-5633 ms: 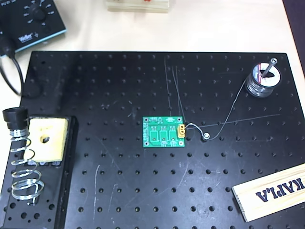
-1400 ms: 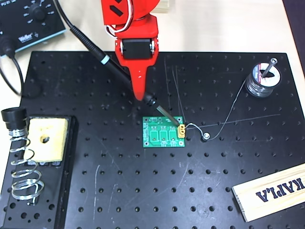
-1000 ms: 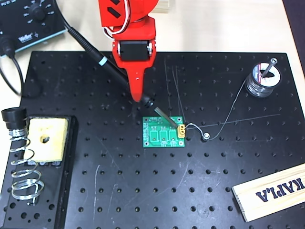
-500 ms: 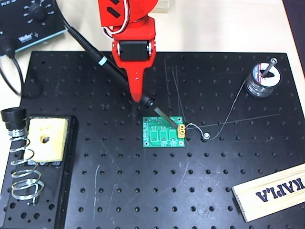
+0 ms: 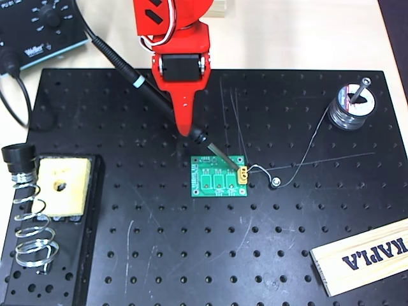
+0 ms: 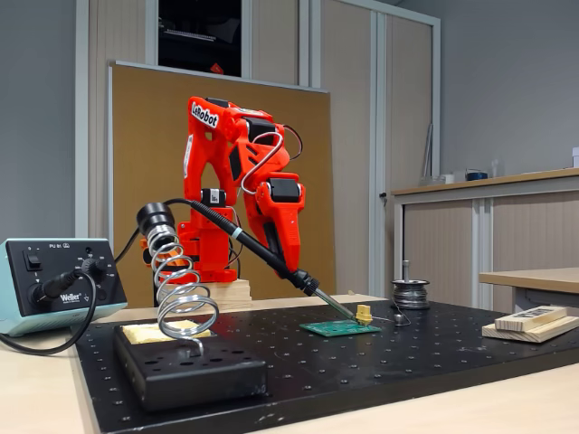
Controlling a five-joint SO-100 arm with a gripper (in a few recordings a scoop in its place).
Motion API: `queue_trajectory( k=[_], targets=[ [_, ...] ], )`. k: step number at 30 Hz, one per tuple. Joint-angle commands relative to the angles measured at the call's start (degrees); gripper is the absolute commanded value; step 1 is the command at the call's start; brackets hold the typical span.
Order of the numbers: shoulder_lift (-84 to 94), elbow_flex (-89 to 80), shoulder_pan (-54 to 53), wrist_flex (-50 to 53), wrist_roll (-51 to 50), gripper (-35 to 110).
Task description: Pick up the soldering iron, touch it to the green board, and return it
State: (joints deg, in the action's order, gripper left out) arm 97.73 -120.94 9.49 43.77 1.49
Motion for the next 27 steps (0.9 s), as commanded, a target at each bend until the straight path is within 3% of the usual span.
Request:
queue_trajectory(
  k=[1,13,27],
  targets=[
    [1.6,1.3,0.2,0.7,1.1,0],
    [11.0,-2.0,-8.1,6.7,5.3,0],
    [-0.4,10.7,-4.6,6.3,6.0,0]
  ],
)
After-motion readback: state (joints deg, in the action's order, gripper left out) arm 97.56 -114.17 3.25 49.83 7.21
